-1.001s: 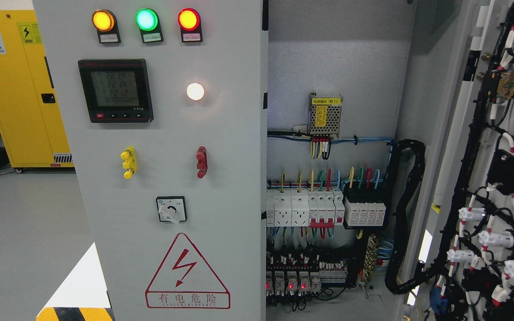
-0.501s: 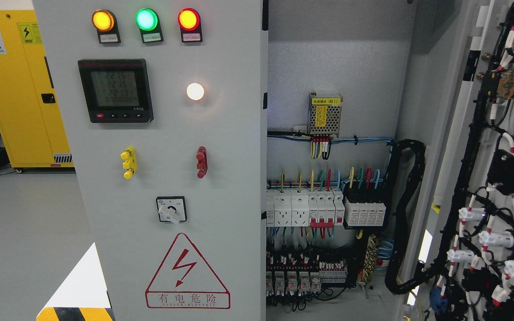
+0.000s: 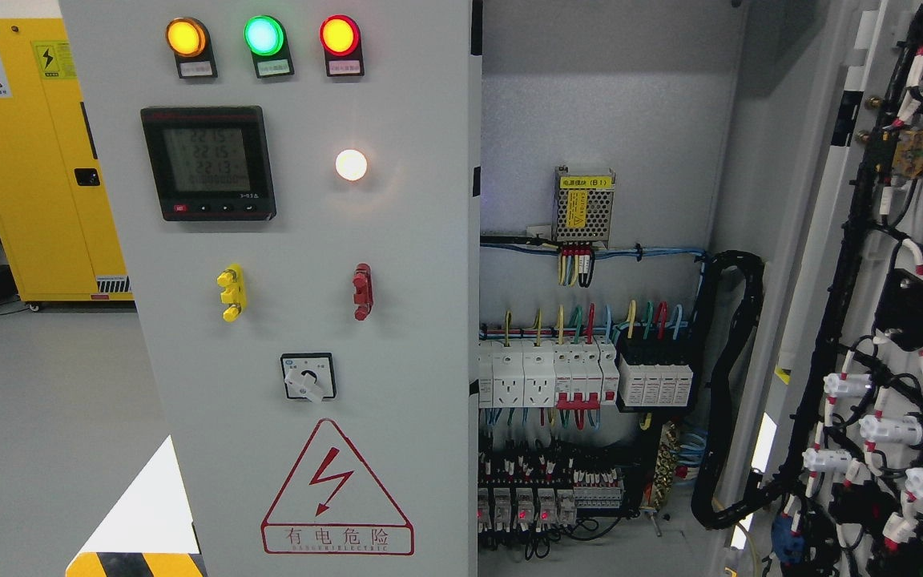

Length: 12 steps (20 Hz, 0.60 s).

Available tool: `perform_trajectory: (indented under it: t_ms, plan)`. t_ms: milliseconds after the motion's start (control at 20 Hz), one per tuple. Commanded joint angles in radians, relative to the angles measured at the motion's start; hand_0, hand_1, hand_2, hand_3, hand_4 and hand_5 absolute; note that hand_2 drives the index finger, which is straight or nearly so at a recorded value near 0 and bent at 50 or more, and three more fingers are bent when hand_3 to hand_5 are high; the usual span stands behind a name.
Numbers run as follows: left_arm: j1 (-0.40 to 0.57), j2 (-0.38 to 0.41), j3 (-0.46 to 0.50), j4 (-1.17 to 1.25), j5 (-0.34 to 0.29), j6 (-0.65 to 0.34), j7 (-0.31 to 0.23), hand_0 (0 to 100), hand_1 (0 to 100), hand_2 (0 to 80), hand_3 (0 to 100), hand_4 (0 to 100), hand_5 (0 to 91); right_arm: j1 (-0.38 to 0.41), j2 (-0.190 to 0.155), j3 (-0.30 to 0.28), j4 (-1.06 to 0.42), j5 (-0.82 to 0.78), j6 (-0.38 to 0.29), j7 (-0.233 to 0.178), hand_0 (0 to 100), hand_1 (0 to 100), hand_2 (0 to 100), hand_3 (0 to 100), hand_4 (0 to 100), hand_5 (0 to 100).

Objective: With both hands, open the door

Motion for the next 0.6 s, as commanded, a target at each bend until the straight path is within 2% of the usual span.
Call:
perform_trajectory:
  t_ms: [0, 100, 150, 300, 551]
  plan:
    - [-0.023, -0.037, 0.014, 0.170, -0.027, -0.009, 0.067, 12, 56, 0.0, 0, 0, 0.0, 0.090, 0.014, 0.002, -0.265, -0.002, -0.146, -0.002, 0, 50, 4, 0, 0, 0]
    - [-0.034, -0.035, 0.015, 0.170, -0.026, -0.010, 0.068, 12, 56, 0.0, 0, 0, 0.0, 0.162, 0.013, 0.000, -0.550, -0.002, -0.224, -0.002, 0, 50, 4, 0, 0, 0]
    - [-0.046, -0.033, 0.017, 0.170, -0.026, -0.010, 0.068, 12, 56, 0.0, 0, 0, 0.0, 0.196, 0.014, 0.003, -0.696, -0.002, -0.234, -0.002, 0, 50, 4, 0, 0, 0]
    - [-0.063, -0.021, 0.017, 0.171, -0.027, -0.010, 0.078, 12, 56, 0.0, 0, 0, 0.0, 0.219, 0.026, 0.026, -1.016, 0.000, -0.231, -0.002, 0, 50, 4, 0, 0, 0]
    - [-0.069, -0.012, 0.017, 0.170, -0.026, -0.012, 0.078, 12, 56, 0.0, 0, 0, 0.0, 0.244, 0.016, 0.135, -1.381, -0.002, -0.210, -0.002, 0, 50, 4, 0, 0, 0]
